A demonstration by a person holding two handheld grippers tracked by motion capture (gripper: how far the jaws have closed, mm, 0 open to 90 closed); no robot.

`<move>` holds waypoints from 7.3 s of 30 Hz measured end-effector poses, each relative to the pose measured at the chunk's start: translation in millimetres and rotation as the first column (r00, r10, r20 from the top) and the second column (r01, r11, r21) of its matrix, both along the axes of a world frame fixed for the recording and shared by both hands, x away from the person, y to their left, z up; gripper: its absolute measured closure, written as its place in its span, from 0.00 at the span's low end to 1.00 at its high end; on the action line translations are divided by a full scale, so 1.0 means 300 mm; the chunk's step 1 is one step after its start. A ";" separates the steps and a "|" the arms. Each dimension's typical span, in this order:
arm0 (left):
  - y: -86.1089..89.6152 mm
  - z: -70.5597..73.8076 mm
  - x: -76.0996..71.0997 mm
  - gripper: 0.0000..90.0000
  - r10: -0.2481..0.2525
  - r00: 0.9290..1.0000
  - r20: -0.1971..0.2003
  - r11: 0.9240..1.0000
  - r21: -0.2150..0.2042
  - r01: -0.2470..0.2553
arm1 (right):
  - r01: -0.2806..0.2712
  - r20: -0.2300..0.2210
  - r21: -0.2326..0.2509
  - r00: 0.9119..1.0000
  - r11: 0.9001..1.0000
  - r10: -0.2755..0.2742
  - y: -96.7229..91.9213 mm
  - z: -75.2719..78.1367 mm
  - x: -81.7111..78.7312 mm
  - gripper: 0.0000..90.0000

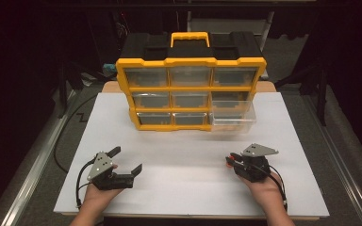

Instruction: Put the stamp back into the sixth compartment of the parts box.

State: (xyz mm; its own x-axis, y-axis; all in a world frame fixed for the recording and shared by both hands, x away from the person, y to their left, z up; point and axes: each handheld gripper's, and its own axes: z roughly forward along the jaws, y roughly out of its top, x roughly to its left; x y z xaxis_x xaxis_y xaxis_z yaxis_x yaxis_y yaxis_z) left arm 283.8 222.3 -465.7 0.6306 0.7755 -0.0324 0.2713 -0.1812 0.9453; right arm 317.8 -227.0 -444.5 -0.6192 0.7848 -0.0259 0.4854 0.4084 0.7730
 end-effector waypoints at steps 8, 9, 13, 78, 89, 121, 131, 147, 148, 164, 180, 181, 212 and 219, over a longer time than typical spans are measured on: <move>-0.002 0.000 -0.004 0.01 -0.011 1.000 0.003 1.000 -0.001 0.011 | -0.038 -0.068 -0.029 0.997 0.999 0.036 -0.014 0.010 -0.006 0.82; 0.000 0.000 -0.004 0.01 -0.011 1.000 0.003 1.000 0.003 0.011 | -0.044 -0.079 -0.035 0.996 0.998 0.041 -0.017 0.013 -0.005 0.82; 0.000 -0.001 -0.004 0.01 -0.013 1.000 0.003 1.000 0.002 0.013 | -0.081 -0.116 -0.050 0.990 0.995 0.075 -0.026 0.042 0.001 0.82; -0.008 -0.006 -0.012 0.01 -0.039 0.999 0.023 0.999 0.000 0.039 | -0.350 -0.438 -0.241 0.872 0.905 0.221 -0.001 0.245 0.077 0.82; -0.010 -0.006 -0.013 0.01 -0.050 0.998 0.025 0.999 -0.001 0.050 | -0.372 -0.444 -0.244 0.864 0.896 0.237 -0.002 0.311 0.083 0.82; -0.017 -0.005 -0.017 0.01 -0.073 0.997 0.020 0.997 -0.001 0.073 | -0.389 -0.429 -0.244 0.865 0.888 0.261 0.013 0.528 0.123 0.82; -0.018 -0.005 -0.020 0.01 -0.085 0.996 0.016 0.996 0.005 0.085 | -0.385 -0.425 -0.254 0.868 0.888 0.255 0.008 0.616 0.137 0.82; -0.019 -0.006 -0.018 0.01 -0.092 0.996 0.011 0.996 -0.009 0.093 | -0.376 -0.403 -0.275 0.881 0.885 0.249 0.013 0.711 0.159 0.82; -0.019 -0.006 -0.018 0.00 -0.093 0.996 0.010 0.996 -0.010 0.093 | -0.373 -0.403 -0.273 0.881 0.887 0.247 0.015 0.714 0.162 0.82; -0.018 -0.005 -0.019 0.01 -0.100 0.995 0.011 0.995 -0.008 0.100 | -0.383 -0.395 -0.278 0.881 0.881 0.258 0.070 0.749 0.228 0.82; -0.017 -0.003 -0.017 0.00 -0.105 0.994 0.015 0.994 -0.016 0.106 | -0.359 -0.384 -0.279 0.892 0.891 0.239 0.107 0.751 0.314 0.82; -0.017 -0.003 -0.016 0.01 -0.106 0.994 0.014 0.994 -0.015 0.106 | -0.353 -0.386 -0.278 0.893 0.894 0.233 0.107 0.752 0.319 0.82; -0.014 0.000 -0.015 0.01 -0.110 0.994 0.023 0.994 -0.022 0.111 | -0.312 -0.360 -0.320 0.914 0.895 0.189 0.155 0.734 0.413 0.82; -0.013 0.001 -0.017 0.01 -0.111 0.994 0.025 0.993 -0.024 0.111 | -0.322 -0.366 -0.332 0.910 0.887 0.193 0.164 0.683 0.418 0.82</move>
State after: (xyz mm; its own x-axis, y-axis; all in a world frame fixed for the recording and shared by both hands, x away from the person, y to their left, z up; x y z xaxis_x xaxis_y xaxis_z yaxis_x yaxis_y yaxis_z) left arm 278.8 218.5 -465.5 0.7136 0.6997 -0.0354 0.2288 -0.1850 0.9557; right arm 443.1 -177.8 -239.5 -0.8229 0.5654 -0.0563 0.5118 0.7807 0.3585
